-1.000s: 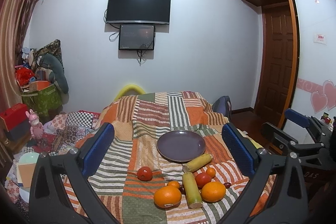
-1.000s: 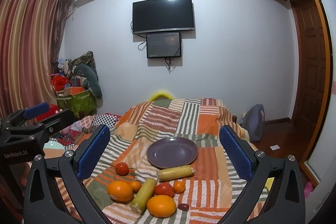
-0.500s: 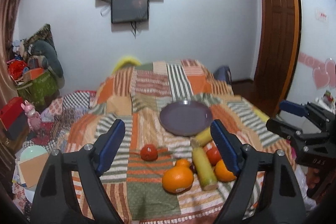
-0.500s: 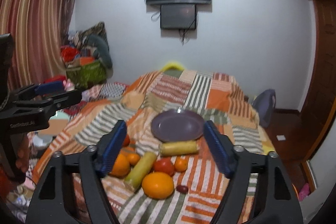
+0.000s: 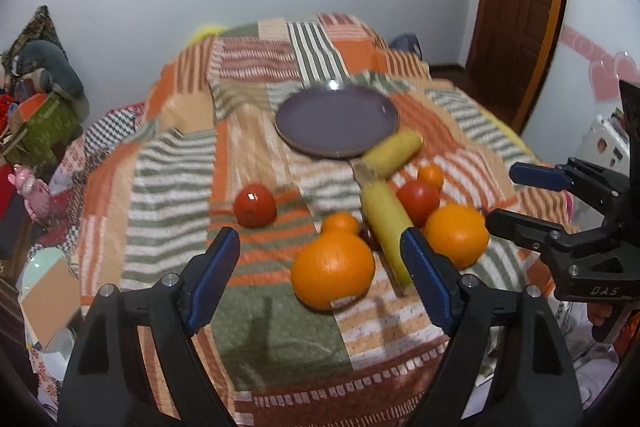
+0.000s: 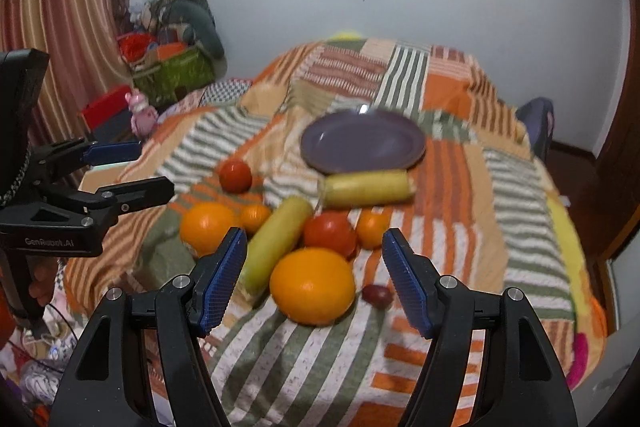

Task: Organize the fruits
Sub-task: 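Grasp a large orange with the left gripper while the right gripper grasps another orange, then carry both held oranges over the purple plate with both grippers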

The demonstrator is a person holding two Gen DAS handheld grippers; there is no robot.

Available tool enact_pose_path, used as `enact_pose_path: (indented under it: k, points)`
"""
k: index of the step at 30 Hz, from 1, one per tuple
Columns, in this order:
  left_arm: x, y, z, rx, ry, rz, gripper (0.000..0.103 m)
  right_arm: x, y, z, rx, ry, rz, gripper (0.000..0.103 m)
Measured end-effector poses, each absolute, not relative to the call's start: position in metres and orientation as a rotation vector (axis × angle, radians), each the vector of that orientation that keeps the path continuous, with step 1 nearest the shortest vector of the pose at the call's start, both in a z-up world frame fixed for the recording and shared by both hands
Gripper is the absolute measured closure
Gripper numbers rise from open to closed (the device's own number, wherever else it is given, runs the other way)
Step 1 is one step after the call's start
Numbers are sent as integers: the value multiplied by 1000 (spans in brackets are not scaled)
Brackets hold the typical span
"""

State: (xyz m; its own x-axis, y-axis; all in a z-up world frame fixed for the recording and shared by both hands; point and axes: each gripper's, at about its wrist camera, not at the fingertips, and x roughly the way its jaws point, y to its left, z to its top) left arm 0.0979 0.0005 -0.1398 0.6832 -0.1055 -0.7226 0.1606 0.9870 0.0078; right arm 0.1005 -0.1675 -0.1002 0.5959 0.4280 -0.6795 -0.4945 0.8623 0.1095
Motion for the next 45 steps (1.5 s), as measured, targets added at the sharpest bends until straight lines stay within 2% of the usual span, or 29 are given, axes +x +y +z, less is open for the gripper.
enact_pose_path:
  k: [9,19,21,24,26,35,45]
  points:
    - [116,-7,-178,60,933,-185,20,110,-165,-134,-96,872,543,36]
    - [132,-6,-200,22,990,-199,20,119,-159,-153,-106,925,555,36]
    - [133,-5,-202,14,996,-204,28,120,-159,-154,-107,921,556,37]
    - [136,-5,-204,10,1000,-202,31,122,-159,-154,-110,918,561,38]
    - [137,-3,-204,11,998,-195,34,121,-159,-154,-112,914,563,38]
    - [135,0,-199,-2,994,-196,35,120,-160,-145,-95,890,553,40]
    - [136,4,-162,-8,905,-181,35,129,-169,-114,-77,806,530,40]
